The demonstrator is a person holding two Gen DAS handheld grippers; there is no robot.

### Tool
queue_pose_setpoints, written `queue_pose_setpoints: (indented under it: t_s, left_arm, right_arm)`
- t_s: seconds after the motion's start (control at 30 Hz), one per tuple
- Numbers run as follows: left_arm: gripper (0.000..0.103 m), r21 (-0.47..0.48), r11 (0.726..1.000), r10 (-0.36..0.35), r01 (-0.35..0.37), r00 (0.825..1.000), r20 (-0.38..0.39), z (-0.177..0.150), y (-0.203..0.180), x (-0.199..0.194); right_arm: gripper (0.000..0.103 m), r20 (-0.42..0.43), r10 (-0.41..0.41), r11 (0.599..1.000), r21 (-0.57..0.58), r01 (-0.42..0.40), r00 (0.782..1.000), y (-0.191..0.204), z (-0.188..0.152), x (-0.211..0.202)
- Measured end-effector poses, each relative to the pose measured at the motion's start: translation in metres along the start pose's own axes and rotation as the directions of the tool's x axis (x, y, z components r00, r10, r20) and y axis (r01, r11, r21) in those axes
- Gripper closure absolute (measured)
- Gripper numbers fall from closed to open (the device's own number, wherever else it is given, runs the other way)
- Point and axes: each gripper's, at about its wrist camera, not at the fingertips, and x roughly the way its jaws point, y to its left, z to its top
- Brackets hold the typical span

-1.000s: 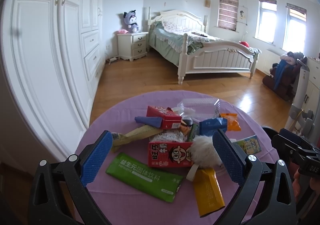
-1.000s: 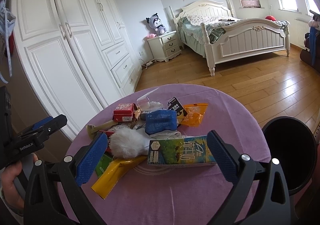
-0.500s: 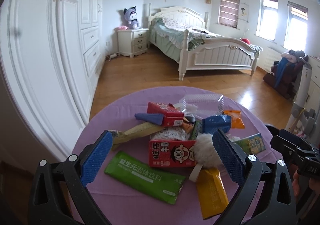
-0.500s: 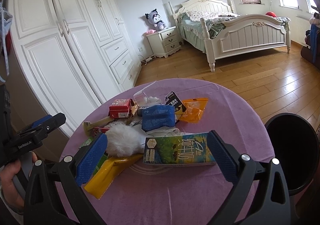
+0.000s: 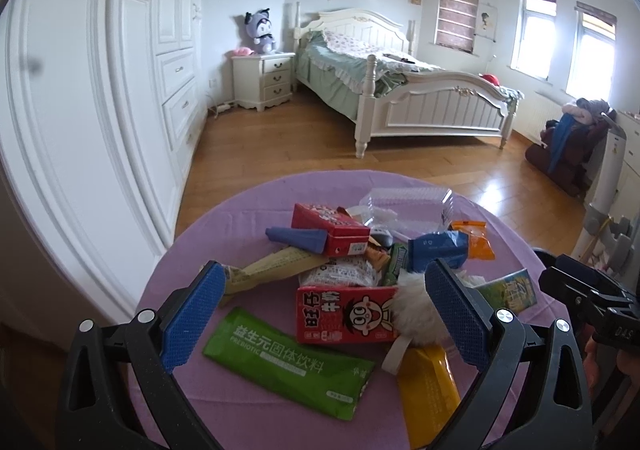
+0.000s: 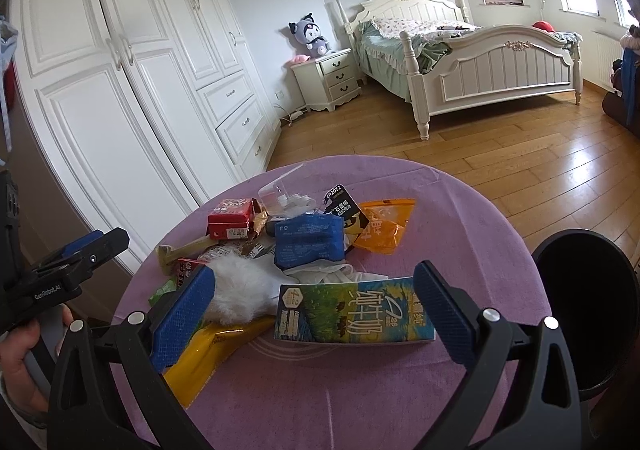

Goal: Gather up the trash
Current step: 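Move both tools over the trash pile on the purple table, then grasp the clear plastic container with the right tool while the left grasps the beige snack bag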

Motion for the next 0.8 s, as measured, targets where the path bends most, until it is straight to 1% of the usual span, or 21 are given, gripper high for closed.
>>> queue_pose_setpoints:
  t_s: [0.07, 0.1, 0.17, 0.23, 0.3, 0.33, 0.37, 0.4, 0.43, 0.47, 0.53, 0.6, 0.67, 0.7, 0.73, 0.77, 0.8]
  left_arm:
    - [0.004, -0.016, 0.999, -0.048, 0.048, 0.999, -0.009, 0.0, 0.011, 0.009]
    - [0.004, -0.045, 0.996, -0.074, 0.073, 0.997, -0.02, 0.0, 0.022, 0.015]
    - [0.004, -0.112, 0.988, -0.114, 0.107, 0.992, -0.055, 0.001, 0.05, 0.03]
    - [0.004, -0.096, 0.99, -0.115, 0.107, 0.99, -0.086, 0.005, 0.068, 0.046]
    - [0.004, -0.09, 0.989, -0.132, 0.122, 0.984, -0.123, 0.009, 0.081, 0.058]
    - [0.004, -0.09, 0.986, -0.153, 0.142, 0.979, -0.135, 0.011, 0.084, 0.065]
    - [0.004, -0.074, 0.987, -0.155, 0.144, 0.974, -0.164, 0.013, 0.087, 0.071]
    - [0.004, -0.085, 0.981, -0.185, 0.172, 0.967, -0.177, 0.016, 0.087, 0.078]
    - [0.004, -0.116, 0.97, -0.233, 0.215, 0.956, -0.178, 0.019, 0.086, 0.082]
    - [0.004, -0.126, 0.962, -0.262, 0.242, 0.95, -0.172, 0.022, 0.083, 0.087]
    - [0.004, -0.11, 0.96, -0.272, 0.257, 0.949, -0.161, 0.029, 0.073, 0.097]
    - [0.004, -0.089, 0.963, -0.267, 0.254, 0.947, -0.178, 0.033, 0.063, 0.111]
    - [0.004, -0.109, 0.958, -0.283, 0.265, 0.935, -0.212, 0.034, 0.058, 0.126]
    - [0.008, -0.128, 0.954, -0.295, 0.273, 0.929, -0.224, 0.034, 0.058, 0.133]
    - [0.011, -0.156, 0.946, -0.313, 0.283, 0.921, -0.23, 0.034, 0.06, 0.139]
    - [0.013, -0.194, 0.936, -0.333, 0.292, 0.914, -0.231, 0.033, 0.065, 0.142]
    - [0.015, -0.231, 0.926, -0.35, 0.3, 0.91, -0.224, 0.033, 0.07, 0.146]
  right_arm:
    - [0.005, -0.021, 0.005, 1.0, -0.012, -0.006, 1.0, -0.001, 0.006, 0.006]
    - [0.005, -0.013, 0.02, 1.0, -0.018, -0.02, 1.0, -0.001, 0.011, 0.008]
    - [0.005, -0.035, 0.045, 0.998, -0.04, -0.046, 0.998, -0.001, 0.025, 0.015]
    - [0.005, -0.067, 0.086, 0.995, -0.04, -0.089, 0.994, -0.001, 0.042, 0.027]
    - [0.005, -0.095, 0.116, 0.992, -0.046, -0.121, 0.989, 0.002, 0.058, 0.042]
    - [0.005, -0.117, 0.125, 0.989, -0.059, -0.133, 0.985, 0.005, 0.063, 0.051]
    - [0.005, -0.134, 0.131, 0.986, -0.088, -0.143, 0.982, 0.012, 0.068, 0.06]
    - [0.005, -0.15, 0.129, 0.981, -0.127, -0.148, 0.98, 0.019, 0.073, 0.069]
    - [0.005, -0.165, 0.128, 0.974, -0.166, -0.156, 0.978, 0.025, 0.078, 0.077]
    - [0.005, -0.181, 0.13, 0.966, -0.198, -0.165, 0.975, 0.031, 0.081, 0.086]
    - [0.009, -0.217, 0.115, 0.953, -0.251, -0.169, 0.969, 0.037, 0.083, 0.103]
    - [0.023, -0.265, 0.081, 0.941, -0.297, -0.161, 0.961, 0.043, 0.083, 0.12]
    - [0.031, -0.298, 0.064, 0.932, -0.324, -0.164, 0.952, 0.045, 0.081, 0.131]
    - [0.039, -0.294, 0.055, 0.928, -0.338, -0.157, 0.954, 0.045, 0.08, 0.132]
    - [0.044, -0.287, 0.041, 0.925, -0.352, -0.145, 0.957, 0.046, 0.079, 0.132]
    - [0.058, -0.279, 0.031, 0.924, -0.359, -0.134, 0.96, 0.047, 0.079, 0.132]
    - [0.061, -0.27, 0.032, 0.925, -0.357, -0.131, 0.962, 0.046, 0.079, 0.131]
